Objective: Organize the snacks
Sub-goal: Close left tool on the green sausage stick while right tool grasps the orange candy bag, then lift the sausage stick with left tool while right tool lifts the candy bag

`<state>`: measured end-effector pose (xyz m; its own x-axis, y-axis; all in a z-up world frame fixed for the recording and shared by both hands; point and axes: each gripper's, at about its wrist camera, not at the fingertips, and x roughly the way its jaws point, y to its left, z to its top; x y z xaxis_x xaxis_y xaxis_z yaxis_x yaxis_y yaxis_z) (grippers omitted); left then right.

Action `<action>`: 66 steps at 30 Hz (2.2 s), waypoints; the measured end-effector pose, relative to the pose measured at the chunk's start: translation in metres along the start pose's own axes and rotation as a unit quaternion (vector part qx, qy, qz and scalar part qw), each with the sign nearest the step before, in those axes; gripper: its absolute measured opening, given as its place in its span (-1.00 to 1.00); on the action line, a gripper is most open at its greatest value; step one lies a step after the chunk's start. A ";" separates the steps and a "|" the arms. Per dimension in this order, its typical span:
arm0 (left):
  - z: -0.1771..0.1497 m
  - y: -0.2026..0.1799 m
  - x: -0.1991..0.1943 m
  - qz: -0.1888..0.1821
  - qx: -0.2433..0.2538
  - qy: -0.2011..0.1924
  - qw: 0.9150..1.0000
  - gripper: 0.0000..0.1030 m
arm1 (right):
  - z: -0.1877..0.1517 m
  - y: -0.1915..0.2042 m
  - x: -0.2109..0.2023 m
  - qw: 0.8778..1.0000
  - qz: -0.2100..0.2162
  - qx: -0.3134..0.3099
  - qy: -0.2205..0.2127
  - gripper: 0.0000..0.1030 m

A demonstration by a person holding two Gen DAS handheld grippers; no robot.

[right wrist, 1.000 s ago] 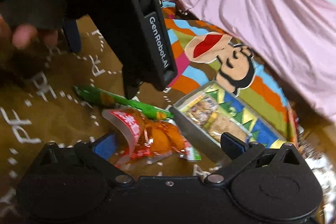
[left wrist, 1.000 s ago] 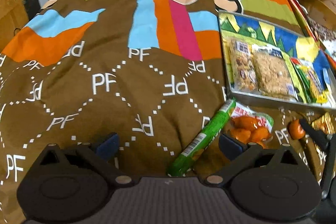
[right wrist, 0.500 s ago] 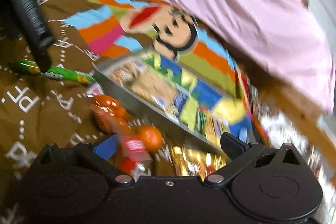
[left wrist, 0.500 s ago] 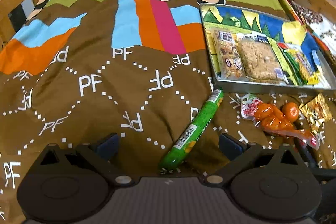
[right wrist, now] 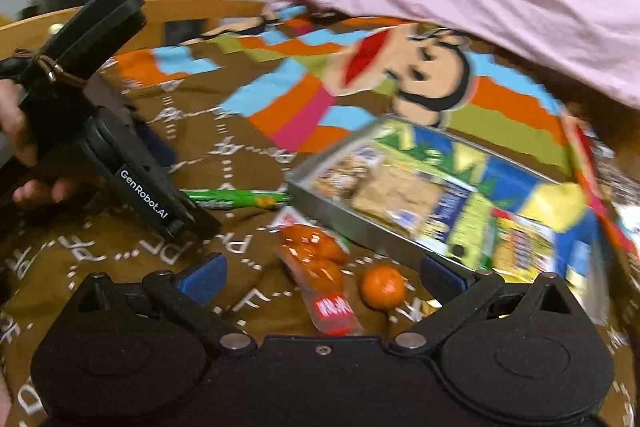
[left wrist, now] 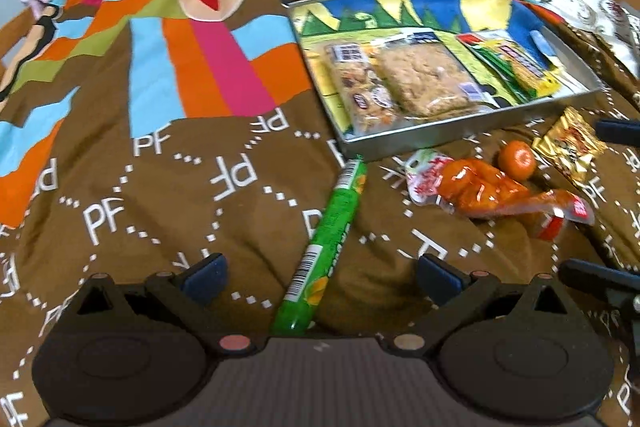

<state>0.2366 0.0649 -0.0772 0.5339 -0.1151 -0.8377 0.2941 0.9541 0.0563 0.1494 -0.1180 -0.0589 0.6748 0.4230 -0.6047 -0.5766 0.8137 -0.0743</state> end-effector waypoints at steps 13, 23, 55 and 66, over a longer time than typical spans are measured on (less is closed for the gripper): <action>0.003 0.041 0.005 -0.106 -0.128 -0.003 0.986 0.81 | 0.007 -0.063 0.058 0.976 0.155 0.143 0.057 0.68; 0.009 0.028 0.018 -0.070 -0.096 -0.004 0.993 0.38 | 0.005 -0.037 0.078 0.991 0.072 0.078 0.077 0.26; 0.013 0.006 0.005 -0.047 -0.011 -0.027 0.998 -0.13 | -0.019 -0.012 0.059 0.989 0.040 0.114 0.088 0.12; 0.007 0.000 0.024 -0.036 0.015 0.000 0.999 -0.30 | -0.020 -0.010 0.066 0.990 0.034 0.114 0.080 0.14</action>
<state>0.2547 0.0603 -0.0933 0.5110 -0.1835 -0.8398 0.3561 0.9344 0.0124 0.1909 -0.1064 -0.1140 0.5462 0.4268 -0.7207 -0.4879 0.8615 0.1405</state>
